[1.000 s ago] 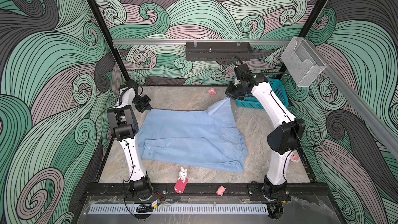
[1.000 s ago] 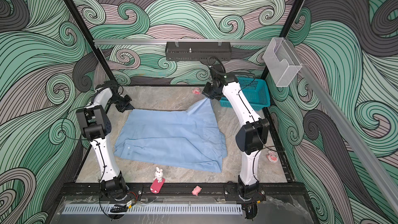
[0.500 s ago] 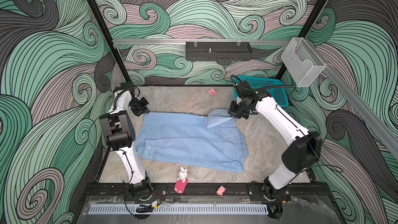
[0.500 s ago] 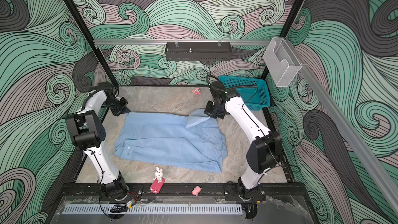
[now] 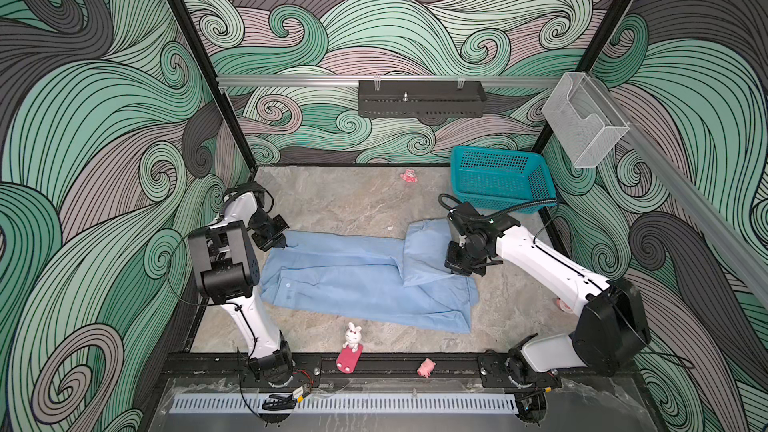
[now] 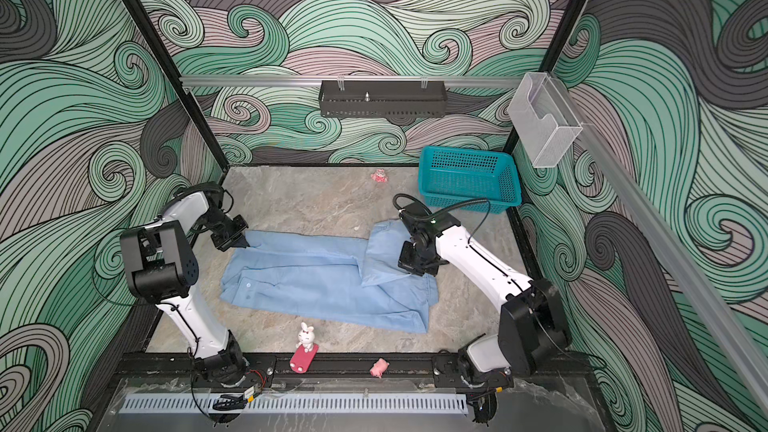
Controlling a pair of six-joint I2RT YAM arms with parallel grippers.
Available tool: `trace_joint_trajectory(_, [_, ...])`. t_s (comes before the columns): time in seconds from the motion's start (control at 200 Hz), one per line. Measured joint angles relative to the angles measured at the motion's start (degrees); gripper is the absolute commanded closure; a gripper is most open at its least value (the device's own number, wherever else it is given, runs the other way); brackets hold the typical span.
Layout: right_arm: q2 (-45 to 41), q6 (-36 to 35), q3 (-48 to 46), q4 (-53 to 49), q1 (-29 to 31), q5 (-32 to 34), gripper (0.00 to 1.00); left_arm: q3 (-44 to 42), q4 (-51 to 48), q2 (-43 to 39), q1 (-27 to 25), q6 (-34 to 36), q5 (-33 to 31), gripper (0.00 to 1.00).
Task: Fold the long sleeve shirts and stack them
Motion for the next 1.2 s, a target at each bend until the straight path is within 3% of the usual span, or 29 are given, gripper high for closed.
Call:
trace_joint_trajectory(0.16, [-0.9, 1.49, -3.45, 1.81, 1.62, -0.04, 1.0, -0.61, 0.0, -0.63, 0.0, -0.37, -1.6, 1.0])
trace_joint_trajectory(0.205, [-1.31, 1.73, -4.09, 2.1, 1.81, -0.09, 0.96, -0.61, -0.09, -0.72, 0.0, -0.39, -1.73, 0.85])
trace_joint_trajectory(0.285, [-2.05, 1.9, -4.79, 2.43, 1.84, -0.72, 0.67, -0.61, -0.2, -0.74, 0.0, -0.46, -2.25, 0.64])
trace_joint_trajectory(0.355, [-2.89, 1.7, -4.72, 2.47, 1.88, -0.98, 0.5, -0.61, -0.44, -1.09, 0.0, -0.94, -2.73, 0.6])
trace_joint_trajectory(0.425, [-4.02, 0.87, -3.78, 1.99, 1.88, -0.94, 0.44, -0.46, -0.79, -2.29, 0.0, -1.29, -3.08, 0.58])
trace_joint_trajectory(0.505, [-5.38, 0.02, -1.03, 1.27, 1.88, -0.72, 0.43, 0.48, -1.53, -4.52, 0.0, -1.46, -2.89, 0.61])
trace_joint_trajectory(0.66, [-3.45, -1.95, 4.92, 1.64, 1.77, 0.5, 0.53, 3.45, -0.98, -5.68, -0.7, -2.05, 0.48, 0.79])
trace_joint_trajectory(0.986, [18.01, -4.92, 5.16, 11.13, 0.79, 0.83, 0.58, -1.99, 6.19, 8.09, -4.98, -8.09, 4.72, 0.73])
trace_joint_trajectory(1.201, [25.79, -7.02, 7.67, 14.62, -1.88, 2.25, 0.58, 1.29, 5.29, 10.62, -4.87, -11.98, 5.7, 0.74])
